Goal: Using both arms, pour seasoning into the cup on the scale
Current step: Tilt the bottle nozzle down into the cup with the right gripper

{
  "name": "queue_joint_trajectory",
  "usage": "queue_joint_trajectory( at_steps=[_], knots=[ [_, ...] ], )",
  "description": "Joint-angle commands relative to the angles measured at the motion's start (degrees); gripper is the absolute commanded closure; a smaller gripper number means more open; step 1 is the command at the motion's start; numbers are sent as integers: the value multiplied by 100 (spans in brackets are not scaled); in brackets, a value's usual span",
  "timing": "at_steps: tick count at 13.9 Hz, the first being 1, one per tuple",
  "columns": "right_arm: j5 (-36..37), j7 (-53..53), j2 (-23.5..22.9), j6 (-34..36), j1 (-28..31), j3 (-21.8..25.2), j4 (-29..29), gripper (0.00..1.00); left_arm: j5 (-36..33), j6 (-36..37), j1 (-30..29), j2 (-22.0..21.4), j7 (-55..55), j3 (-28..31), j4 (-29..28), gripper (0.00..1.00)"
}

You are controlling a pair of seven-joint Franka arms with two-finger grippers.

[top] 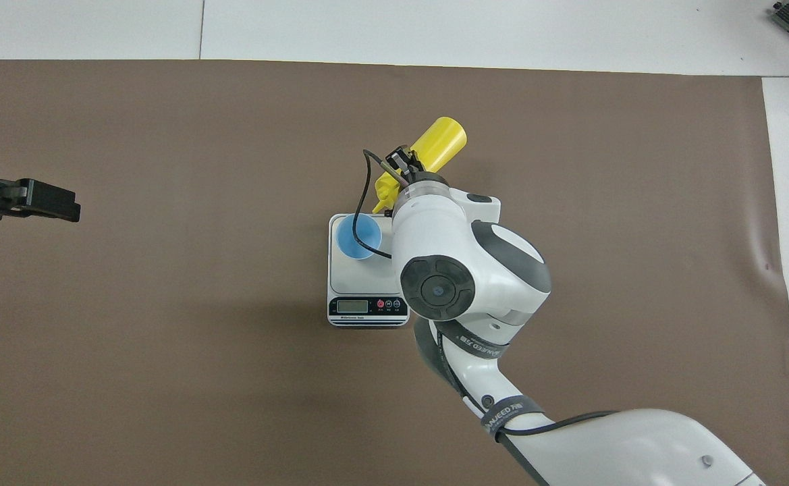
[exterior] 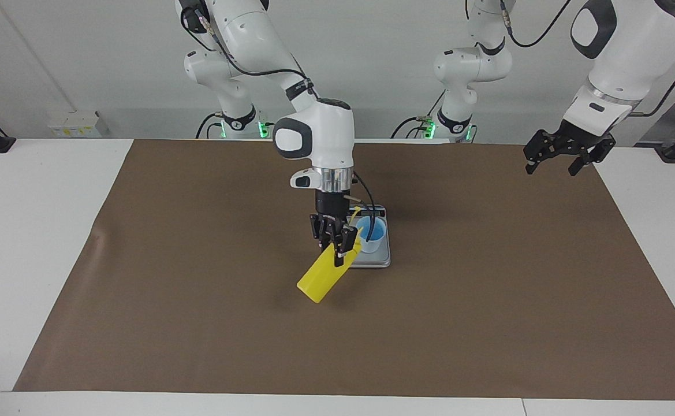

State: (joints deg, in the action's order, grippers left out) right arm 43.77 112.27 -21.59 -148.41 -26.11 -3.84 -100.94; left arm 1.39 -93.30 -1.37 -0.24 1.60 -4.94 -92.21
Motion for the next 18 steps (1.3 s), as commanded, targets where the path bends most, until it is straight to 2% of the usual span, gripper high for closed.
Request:
queue_joint_trajectory(
  at_steps=[1, 3, 7, 11, 15, 18],
  knots=[
    [780, 374, -170, 206, -130, 6, 215, 100, -69, 75, -82, -143, 7, -51, -104, 0],
    [1027, 392, -249, 303, -192, 6, 233, 100, -69, 75, -82, -135, 7, -51, -104, 0],
    [1046, 401, -451, 550, -306, -3, 567, 100, -69, 75, -82, -134, 7, -42, -104, 0],
    [1116, 410, -443, 699, -342, -3, 576, 100, -69, 75, -82, -143, 7, -42, -104, 0],
    [1634, 515, -443, 866, -421, -3, 576, 100, -60, 75, -82, -134, 7, -51, -104, 0],
    [1600, 524, -443, 857, -430, -21, 576, 100, -60, 75, -82, -135, 7, -51, -104, 0]
  ],
)
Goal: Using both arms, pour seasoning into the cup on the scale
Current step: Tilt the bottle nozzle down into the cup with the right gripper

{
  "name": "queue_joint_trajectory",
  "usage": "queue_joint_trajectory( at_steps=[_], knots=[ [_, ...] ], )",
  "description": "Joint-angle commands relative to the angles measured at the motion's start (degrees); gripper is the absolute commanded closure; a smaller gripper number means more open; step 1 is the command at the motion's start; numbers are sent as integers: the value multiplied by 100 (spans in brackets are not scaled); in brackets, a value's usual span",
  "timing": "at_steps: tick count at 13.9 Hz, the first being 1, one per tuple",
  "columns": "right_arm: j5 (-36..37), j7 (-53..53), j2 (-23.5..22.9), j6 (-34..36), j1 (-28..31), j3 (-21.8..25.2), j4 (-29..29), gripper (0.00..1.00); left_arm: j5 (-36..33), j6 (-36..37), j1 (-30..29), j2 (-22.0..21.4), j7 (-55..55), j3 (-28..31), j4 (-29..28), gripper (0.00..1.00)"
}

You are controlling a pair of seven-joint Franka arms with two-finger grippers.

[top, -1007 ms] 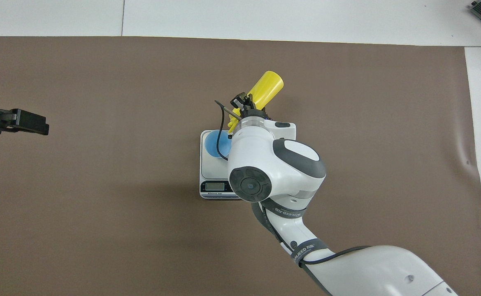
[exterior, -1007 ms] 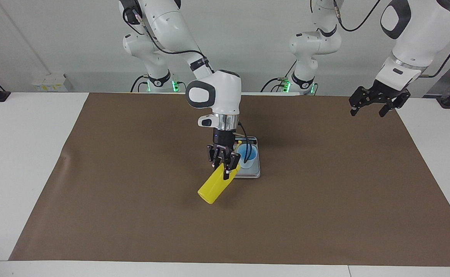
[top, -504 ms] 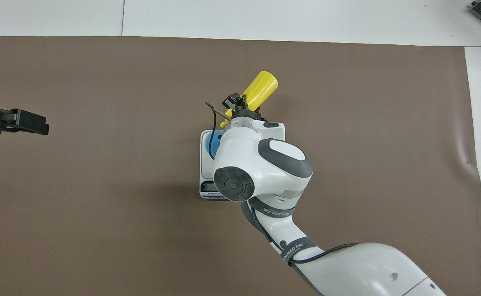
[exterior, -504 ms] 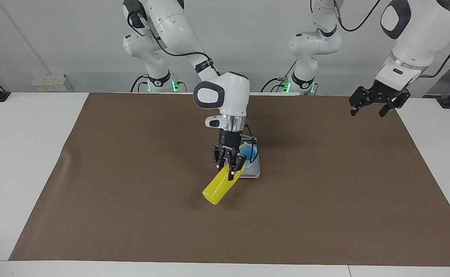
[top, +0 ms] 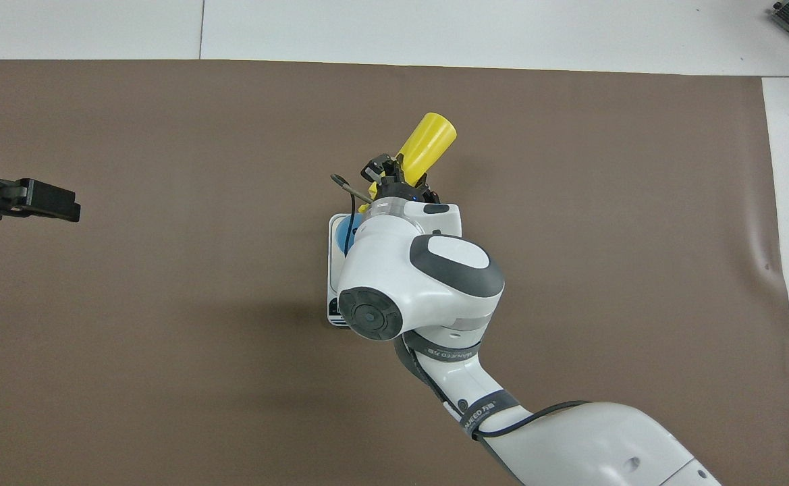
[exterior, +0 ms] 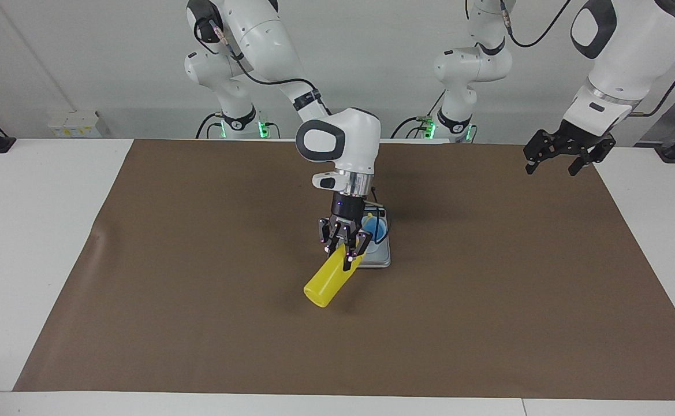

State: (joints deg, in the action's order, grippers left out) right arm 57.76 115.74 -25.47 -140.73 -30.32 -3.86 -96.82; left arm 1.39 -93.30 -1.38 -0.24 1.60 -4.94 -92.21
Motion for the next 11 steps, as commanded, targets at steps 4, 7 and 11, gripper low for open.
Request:
queue_joint_trajectory(
  at_steps=[4, 7, 11],
  knots=[
    [139, 273, -55, 89, -9, -27, 172, 100, -60, 75, -82, -143, 7, -51, -104, 0],
    [122, 598, -46, 72, 0, -36, 181, 100, -69, 75, -82, -134, 7, -51, -104, 0],
    [-281, 652, 129, 2, 157, -54, 163, 100, -69, 75, -82, -134, 7, -51, -104, 0]
  ],
)
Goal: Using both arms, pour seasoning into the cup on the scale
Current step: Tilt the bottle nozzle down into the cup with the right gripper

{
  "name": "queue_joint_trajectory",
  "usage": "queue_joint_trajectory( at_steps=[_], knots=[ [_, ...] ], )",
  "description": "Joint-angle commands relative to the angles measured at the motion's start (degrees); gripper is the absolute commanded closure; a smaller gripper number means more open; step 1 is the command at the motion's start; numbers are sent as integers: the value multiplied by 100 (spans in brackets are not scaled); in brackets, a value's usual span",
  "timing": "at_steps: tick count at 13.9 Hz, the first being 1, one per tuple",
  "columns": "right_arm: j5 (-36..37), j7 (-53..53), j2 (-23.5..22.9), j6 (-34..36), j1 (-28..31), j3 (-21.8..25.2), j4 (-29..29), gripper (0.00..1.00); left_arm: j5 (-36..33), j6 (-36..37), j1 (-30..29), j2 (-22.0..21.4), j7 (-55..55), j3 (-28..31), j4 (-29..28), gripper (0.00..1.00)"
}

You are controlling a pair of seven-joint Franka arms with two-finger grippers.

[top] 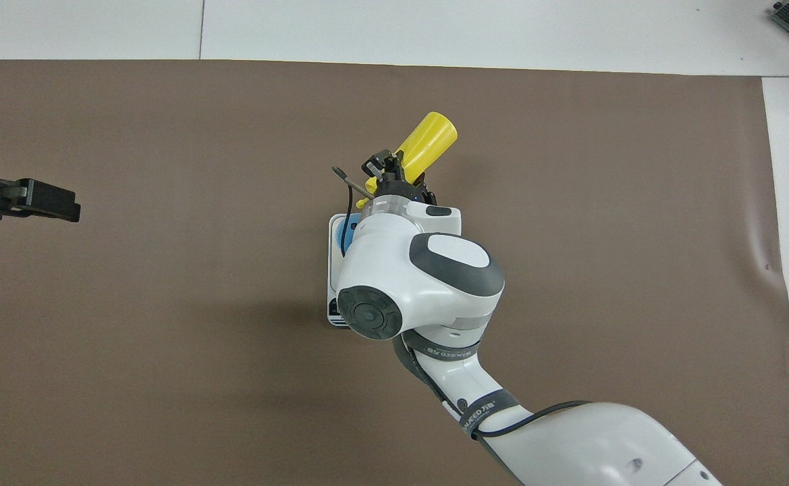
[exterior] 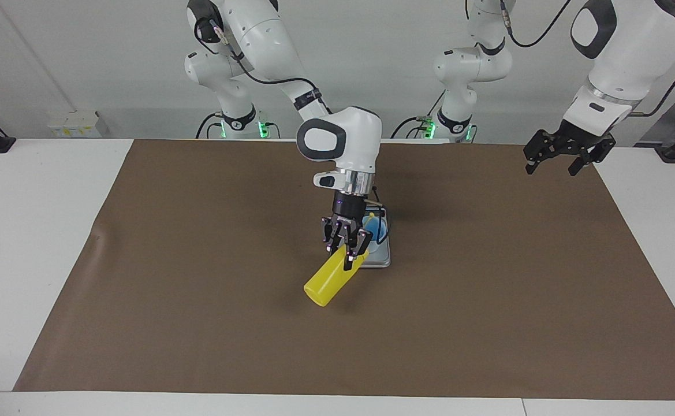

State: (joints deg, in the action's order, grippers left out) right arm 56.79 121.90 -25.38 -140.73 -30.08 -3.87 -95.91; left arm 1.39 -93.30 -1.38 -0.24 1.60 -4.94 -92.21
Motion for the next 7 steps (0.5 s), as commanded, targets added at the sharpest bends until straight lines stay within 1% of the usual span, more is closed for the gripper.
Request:
queue_joint_trajectory(
  at_steps=[1, 3, 7],
  knots=[
    [-333, 18, 191, 1, 186, -52, 72, 100, -60, 75, -82, -134, 7, -51, -104, 0],
    [-422, 0, 279, 1, 239, -52, 2, 100, -60, 75, -82, -134, 7, -51, -104, 0],
    [-844, -113, 507, 2, 397, -52, -138, 100, -69, 75, -82, -134, 7, -42, -104, 0]
  ],
)
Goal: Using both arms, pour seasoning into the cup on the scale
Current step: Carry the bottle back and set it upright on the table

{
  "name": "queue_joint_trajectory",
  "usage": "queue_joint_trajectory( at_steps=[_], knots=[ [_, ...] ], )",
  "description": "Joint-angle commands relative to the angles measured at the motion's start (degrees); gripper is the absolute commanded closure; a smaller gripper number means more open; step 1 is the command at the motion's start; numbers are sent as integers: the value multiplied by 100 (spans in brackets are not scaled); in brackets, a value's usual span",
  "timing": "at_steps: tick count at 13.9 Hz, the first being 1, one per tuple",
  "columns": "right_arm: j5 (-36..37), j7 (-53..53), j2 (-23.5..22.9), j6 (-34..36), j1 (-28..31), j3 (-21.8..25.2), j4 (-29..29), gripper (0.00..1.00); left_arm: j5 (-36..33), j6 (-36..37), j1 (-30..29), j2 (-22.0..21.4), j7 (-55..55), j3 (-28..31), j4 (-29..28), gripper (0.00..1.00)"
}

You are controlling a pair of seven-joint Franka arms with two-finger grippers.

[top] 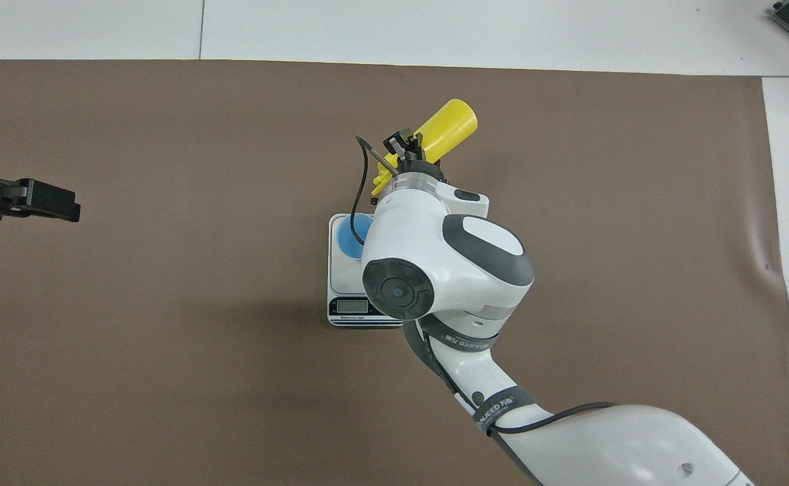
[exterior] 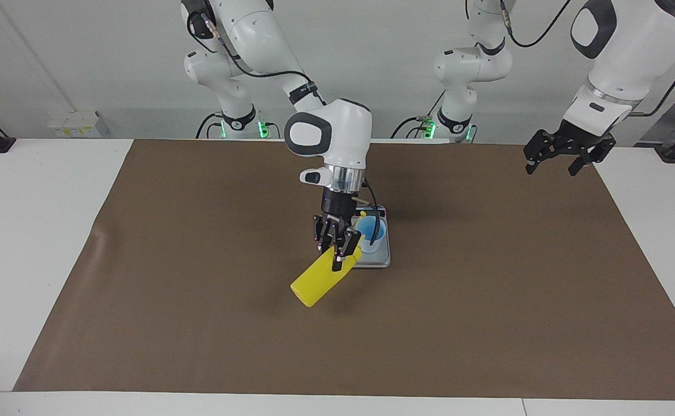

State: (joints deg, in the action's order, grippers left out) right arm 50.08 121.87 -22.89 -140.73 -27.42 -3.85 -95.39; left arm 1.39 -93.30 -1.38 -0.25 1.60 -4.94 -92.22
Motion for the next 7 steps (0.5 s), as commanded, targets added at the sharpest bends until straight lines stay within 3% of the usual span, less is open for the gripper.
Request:
queue_joint_trajectory(
  at_steps=[1, 7],
  knots=[
    [-226, -172, 337, 1, 166, -63, -260, 100, -69, 75, -82, -134, 7, -51, -104, 0],
    [-1095, -970, 644, 1, 403, -63, -463, 100, -60, 75, -82, -134, 7, -51, -104, 0]
  ],
)
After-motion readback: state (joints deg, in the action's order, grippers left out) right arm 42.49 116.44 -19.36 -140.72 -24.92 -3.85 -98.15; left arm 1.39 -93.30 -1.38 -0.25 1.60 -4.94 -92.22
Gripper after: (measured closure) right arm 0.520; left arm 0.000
